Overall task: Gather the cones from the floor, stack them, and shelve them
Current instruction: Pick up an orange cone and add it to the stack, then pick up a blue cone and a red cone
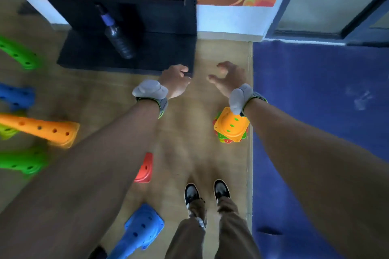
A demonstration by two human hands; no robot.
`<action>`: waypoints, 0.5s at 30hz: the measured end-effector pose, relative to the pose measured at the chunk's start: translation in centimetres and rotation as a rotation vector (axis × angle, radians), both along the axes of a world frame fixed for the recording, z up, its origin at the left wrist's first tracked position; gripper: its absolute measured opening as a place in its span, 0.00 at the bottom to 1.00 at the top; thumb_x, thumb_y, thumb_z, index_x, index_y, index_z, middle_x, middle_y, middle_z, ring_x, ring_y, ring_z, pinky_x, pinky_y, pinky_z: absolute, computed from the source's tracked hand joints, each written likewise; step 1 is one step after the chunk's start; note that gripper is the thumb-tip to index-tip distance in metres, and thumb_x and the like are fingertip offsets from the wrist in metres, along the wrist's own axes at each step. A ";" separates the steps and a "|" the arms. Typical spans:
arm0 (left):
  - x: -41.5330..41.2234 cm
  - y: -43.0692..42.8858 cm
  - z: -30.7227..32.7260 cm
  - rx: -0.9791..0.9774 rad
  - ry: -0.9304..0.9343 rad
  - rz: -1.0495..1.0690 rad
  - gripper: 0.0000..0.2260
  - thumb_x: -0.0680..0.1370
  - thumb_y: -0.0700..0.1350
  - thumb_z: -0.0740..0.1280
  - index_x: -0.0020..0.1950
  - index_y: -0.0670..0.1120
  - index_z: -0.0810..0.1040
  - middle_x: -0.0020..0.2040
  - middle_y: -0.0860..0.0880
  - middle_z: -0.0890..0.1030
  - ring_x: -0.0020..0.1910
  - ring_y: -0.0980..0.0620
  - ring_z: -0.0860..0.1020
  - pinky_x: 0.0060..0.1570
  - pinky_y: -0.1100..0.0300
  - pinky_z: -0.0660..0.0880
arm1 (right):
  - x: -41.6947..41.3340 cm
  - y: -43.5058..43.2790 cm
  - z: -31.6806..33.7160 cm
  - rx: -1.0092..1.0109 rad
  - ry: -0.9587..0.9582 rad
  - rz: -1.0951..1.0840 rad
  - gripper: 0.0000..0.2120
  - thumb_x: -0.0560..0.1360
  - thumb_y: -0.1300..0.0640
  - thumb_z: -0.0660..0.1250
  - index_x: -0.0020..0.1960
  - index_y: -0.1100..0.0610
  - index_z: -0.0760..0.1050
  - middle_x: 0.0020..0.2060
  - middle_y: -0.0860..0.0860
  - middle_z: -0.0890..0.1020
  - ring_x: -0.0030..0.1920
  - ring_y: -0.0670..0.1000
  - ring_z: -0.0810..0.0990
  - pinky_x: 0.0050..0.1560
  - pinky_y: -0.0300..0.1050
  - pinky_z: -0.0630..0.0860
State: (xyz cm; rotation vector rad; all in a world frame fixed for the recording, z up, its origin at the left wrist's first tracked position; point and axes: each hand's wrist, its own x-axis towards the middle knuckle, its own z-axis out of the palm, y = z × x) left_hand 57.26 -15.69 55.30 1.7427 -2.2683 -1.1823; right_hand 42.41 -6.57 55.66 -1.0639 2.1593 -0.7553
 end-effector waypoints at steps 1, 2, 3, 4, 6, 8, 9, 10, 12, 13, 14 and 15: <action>2.3 0.3 0.2 0.017 0.007 0.065 0.19 0.78 0.44 0.64 0.70 0.47 0.72 0.65 0.47 0.77 0.64 0.45 0.75 0.62 0.58 0.70 | 1.9 -0.8 0.2 0.014 -0.017 0.058 0.23 0.73 0.47 0.71 0.66 0.54 0.75 0.62 0.51 0.79 0.61 0.52 0.78 0.52 0.36 0.68; 2.9 0.7 0.5 0.035 0.024 0.090 0.19 0.78 0.44 0.64 0.70 0.46 0.71 0.65 0.46 0.76 0.64 0.46 0.75 0.61 0.59 0.71 | 2.6 -1.0 0.4 0.021 -0.028 0.066 0.23 0.73 0.48 0.71 0.66 0.54 0.75 0.62 0.51 0.79 0.61 0.51 0.78 0.51 0.34 0.67; 5.0 0.8 0.6 0.051 0.037 0.167 0.19 0.79 0.42 0.64 0.70 0.45 0.71 0.66 0.46 0.76 0.63 0.47 0.75 0.58 0.63 0.72 | 4.5 -1.6 0.6 0.034 -0.053 0.116 0.23 0.74 0.48 0.71 0.66 0.54 0.74 0.62 0.51 0.79 0.62 0.51 0.77 0.52 0.33 0.66; 7.2 0.7 0.9 0.059 0.044 0.239 0.20 0.79 0.41 0.64 0.71 0.44 0.70 0.67 0.46 0.75 0.61 0.48 0.75 0.53 0.67 0.72 | 6.6 -2.6 0.7 0.044 -0.079 0.181 0.23 0.74 0.48 0.71 0.67 0.53 0.74 0.63 0.50 0.78 0.63 0.51 0.76 0.53 0.34 0.66; 12.1 1.5 1.7 0.048 0.029 0.391 0.20 0.77 0.44 0.64 0.69 0.45 0.72 0.66 0.47 0.75 0.61 0.49 0.75 0.54 0.66 0.72 | 11.6 -4.2 0.8 0.071 -0.099 0.352 0.23 0.74 0.47 0.70 0.67 0.51 0.73 0.63 0.49 0.78 0.64 0.50 0.74 0.56 0.36 0.67; 15.1 1.9 1.6 0.025 -0.023 0.438 0.26 0.70 0.53 0.60 0.67 0.46 0.74 0.67 0.48 0.75 0.64 0.46 0.75 0.63 0.56 0.71 | 14.2 -4.7 0.8 0.099 -0.087 0.448 0.24 0.74 0.46 0.68 0.68 0.49 0.72 0.65 0.47 0.77 0.64 0.49 0.74 0.56 0.38 0.68; 17.0 2.5 1.7 0.014 -0.044 0.480 0.28 0.69 0.53 0.59 0.68 0.46 0.74 0.68 0.47 0.75 0.65 0.45 0.74 0.65 0.54 0.71 | 15.8 -4.8 0.6 0.118 -0.081 0.510 0.24 0.74 0.46 0.68 0.69 0.49 0.71 0.66 0.47 0.76 0.64 0.49 0.74 0.56 0.38 0.68; 18.9 3.4 1.9 0.023 -0.041 0.536 0.28 0.71 0.52 0.60 0.69 0.44 0.72 0.68 0.44 0.74 0.66 0.44 0.73 0.66 0.53 0.70 | 17.7 -4.9 0.5 0.133 -0.076 0.581 0.24 0.74 0.46 0.67 0.69 0.49 0.71 0.66 0.48 0.75 0.64 0.49 0.74 0.56 0.37 0.68; 22.8 5.5 2.1 0.025 -0.066 0.628 0.22 0.78 0.46 0.62 0.71 0.42 0.69 0.70 0.42 0.72 0.68 0.43 0.72 0.67 0.54 0.68 | 21.7 -4.6 0.4 0.133 -0.084 0.688 0.23 0.75 0.49 0.68 0.69 0.50 0.71 0.66 0.49 0.75 0.65 0.48 0.72 0.55 0.35 0.66; 25.0 6.6 1.7 0.008 -0.075 0.678 0.21 0.78 0.46 0.62 0.71 0.42 0.70 0.69 0.42 0.73 0.68 0.44 0.72 0.67 0.54 0.68 | 23.6 -4.3 0.5 0.137 -0.092 0.726 0.23 0.75 0.50 0.69 0.69 0.51 0.71 0.66 0.50 0.75 0.65 0.48 0.73 0.56 0.35 0.66; 27.0 7.6 1.3 0.011 -0.099 0.724 0.21 0.77 0.47 0.62 0.69 0.44 0.73 0.68 0.44 0.74 0.68 0.44 0.72 0.67 0.54 0.69 | 25.2 -4.0 0.4 0.148 -0.092 0.764 0.23 0.75 0.51 0.70 0.68 0.51 0.72 0.65 0.50 0.75 0.64 0.48 0.74 0.57 0.35 0.67; 29.3 9.0 1.1 0.004 -0.137 0.778 0.21 0.75 0.49 0.61 0.66 0.47 0.75 0.68 0.47 0.75 0.67 0.46 0.73 0.65 0.56 0.69 | 27.1 -3.6 0.2 0.146 -0.091 0.823 0.23 0.74 0.51 0.71 0.68 0.51 0.72 0.64 0.50 0.76 0.63 0.49 0.75 0.57 0.36 0.68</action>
